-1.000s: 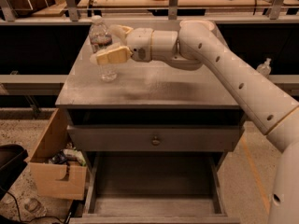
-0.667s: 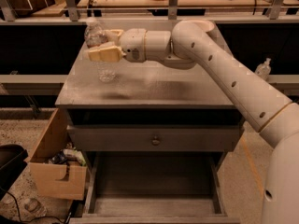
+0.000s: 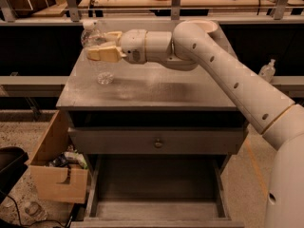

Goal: Place water bottle into middle drawer

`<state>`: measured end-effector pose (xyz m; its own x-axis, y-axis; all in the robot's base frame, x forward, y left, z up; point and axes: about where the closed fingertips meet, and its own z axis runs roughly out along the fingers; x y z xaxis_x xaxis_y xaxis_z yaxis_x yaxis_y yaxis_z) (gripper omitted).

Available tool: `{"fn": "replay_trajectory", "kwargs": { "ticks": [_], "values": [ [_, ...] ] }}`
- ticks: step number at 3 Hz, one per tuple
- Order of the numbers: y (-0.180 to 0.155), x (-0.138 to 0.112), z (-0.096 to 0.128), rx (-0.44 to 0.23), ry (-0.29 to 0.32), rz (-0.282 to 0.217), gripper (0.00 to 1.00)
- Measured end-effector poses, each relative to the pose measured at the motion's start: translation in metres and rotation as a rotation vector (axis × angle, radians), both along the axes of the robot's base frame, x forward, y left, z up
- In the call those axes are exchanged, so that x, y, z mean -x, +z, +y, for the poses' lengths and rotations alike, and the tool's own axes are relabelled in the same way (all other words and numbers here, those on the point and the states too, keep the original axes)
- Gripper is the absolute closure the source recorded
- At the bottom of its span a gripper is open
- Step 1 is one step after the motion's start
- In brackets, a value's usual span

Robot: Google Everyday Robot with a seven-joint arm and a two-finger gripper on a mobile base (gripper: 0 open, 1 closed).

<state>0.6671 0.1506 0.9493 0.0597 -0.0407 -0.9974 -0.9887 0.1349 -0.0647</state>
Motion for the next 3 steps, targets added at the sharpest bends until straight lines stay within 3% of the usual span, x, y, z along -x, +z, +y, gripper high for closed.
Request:
{"fn": "replay_trajectory", "kwargs": {
  "ticks": [1, 2, 3],
  "values": [
    [0.0, 0.001, 0.003, 0.0, 0.005, 0.0, 1.0],
    [0.0, 0.001, 0.003, 0.0, 0.005, 0.0, 1.0],
    [0.012, 0.004, -0.009, 0.078, -0.021, -0.012, 1.0]
  ]
}}
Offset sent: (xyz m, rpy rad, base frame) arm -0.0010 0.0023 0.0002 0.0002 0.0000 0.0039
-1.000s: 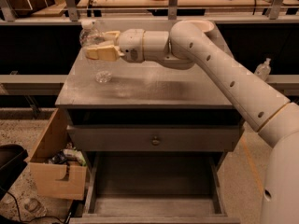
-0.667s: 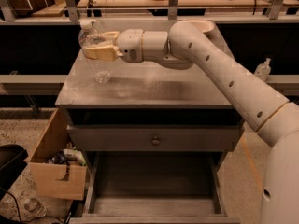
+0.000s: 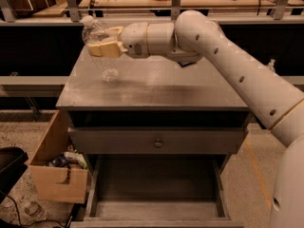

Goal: Place water bottle into middle drawer

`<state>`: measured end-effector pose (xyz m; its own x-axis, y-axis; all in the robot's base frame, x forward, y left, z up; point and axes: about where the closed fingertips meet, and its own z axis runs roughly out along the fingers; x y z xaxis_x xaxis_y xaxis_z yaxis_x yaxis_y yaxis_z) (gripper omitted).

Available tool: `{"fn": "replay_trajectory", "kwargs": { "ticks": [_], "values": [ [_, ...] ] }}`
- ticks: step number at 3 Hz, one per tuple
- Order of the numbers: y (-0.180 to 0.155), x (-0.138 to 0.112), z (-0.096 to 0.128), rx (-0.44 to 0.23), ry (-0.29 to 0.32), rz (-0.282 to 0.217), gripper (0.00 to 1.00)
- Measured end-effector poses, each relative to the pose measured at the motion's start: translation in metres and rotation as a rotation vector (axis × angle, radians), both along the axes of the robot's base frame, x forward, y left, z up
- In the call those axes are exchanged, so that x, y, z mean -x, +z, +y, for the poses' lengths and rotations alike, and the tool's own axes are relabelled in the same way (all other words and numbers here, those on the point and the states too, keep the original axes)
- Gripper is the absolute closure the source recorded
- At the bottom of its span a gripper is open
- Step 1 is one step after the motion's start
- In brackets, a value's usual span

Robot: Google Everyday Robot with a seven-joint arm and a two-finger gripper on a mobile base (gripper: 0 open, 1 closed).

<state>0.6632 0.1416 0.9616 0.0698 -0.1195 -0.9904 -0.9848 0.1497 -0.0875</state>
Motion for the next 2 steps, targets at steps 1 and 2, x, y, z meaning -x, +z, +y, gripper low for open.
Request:
{"fn": "replay_trajectory", "kwargs": {
  "ticks": [1, 2],
  "values": [
    [0.032, 0.013, -0.053, 0.194, -0.071, -0.009, 1.0],
    [0.045, 0.036, -0.103, 0.327, -0.095, 0.015, 1.0]
  ]
}}
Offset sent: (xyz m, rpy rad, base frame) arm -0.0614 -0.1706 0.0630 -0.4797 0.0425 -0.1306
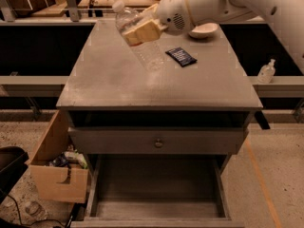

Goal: Place water bottle into middle drawer

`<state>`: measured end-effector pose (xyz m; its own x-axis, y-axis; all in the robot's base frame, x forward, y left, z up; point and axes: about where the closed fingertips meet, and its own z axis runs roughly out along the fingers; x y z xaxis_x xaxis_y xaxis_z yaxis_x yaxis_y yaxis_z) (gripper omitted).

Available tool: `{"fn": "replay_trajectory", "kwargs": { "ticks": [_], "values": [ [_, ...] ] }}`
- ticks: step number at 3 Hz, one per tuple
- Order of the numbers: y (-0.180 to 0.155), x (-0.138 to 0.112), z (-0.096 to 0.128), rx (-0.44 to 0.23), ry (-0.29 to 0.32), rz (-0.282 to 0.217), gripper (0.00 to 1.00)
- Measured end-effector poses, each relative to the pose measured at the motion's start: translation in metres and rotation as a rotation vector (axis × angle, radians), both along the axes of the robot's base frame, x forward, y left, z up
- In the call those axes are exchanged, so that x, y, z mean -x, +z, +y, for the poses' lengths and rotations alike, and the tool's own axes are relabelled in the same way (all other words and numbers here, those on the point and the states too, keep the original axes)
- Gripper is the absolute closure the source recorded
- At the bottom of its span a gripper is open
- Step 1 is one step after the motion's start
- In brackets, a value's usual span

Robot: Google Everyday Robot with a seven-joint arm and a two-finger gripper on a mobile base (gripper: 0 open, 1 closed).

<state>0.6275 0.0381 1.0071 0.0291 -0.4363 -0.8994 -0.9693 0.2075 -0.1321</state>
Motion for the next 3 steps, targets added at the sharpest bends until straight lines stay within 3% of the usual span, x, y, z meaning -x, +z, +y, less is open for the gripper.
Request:
{"fn": "replay_trajectory", "kwargs": {
  "ticks": [1, 2, 3],
  "values": [
    [0.018, 0.039, -0.038, 0.058, -0.052, 0.021, 1.0],
    [0.004, 0.103, -0.078, 0.145, -0.166, 0.092, 1.0],
    [-0.018, 0.158, -0.104, 0.192, -0.287, 0.165, 1.0]
  ]
}}
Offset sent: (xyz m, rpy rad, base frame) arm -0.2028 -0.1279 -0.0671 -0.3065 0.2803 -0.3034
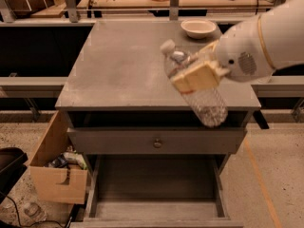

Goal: Place water bottle into middle drawer

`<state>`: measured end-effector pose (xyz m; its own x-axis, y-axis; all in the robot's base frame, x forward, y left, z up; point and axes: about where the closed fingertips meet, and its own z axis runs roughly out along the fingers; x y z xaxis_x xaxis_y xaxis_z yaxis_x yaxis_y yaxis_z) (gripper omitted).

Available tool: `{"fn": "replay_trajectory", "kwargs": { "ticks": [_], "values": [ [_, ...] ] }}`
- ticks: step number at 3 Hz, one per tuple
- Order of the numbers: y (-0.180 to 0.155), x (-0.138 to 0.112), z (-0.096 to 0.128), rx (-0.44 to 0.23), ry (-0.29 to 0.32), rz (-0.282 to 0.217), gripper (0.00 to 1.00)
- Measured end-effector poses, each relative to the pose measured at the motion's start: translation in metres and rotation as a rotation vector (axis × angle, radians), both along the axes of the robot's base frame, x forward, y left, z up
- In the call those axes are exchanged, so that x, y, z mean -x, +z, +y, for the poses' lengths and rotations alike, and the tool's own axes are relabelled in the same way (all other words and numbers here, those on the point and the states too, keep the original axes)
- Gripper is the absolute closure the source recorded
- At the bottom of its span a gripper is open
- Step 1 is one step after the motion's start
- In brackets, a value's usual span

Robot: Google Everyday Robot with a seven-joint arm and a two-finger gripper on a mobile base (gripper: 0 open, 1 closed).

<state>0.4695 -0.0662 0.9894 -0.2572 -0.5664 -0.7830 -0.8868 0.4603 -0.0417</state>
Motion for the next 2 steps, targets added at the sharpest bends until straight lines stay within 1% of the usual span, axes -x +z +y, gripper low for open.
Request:
{"fn": "replay_trajectory", "kwargs": {
  "ticks": [1, 2],
  "values": [
    [-0.066, 0.041, -0.019, 0.091, -0.099, 0.147, 1.0],
    [-0.151, 0.063, -0.028, 0.202, -0.147, 0.282, 1.0]
  ]
}}
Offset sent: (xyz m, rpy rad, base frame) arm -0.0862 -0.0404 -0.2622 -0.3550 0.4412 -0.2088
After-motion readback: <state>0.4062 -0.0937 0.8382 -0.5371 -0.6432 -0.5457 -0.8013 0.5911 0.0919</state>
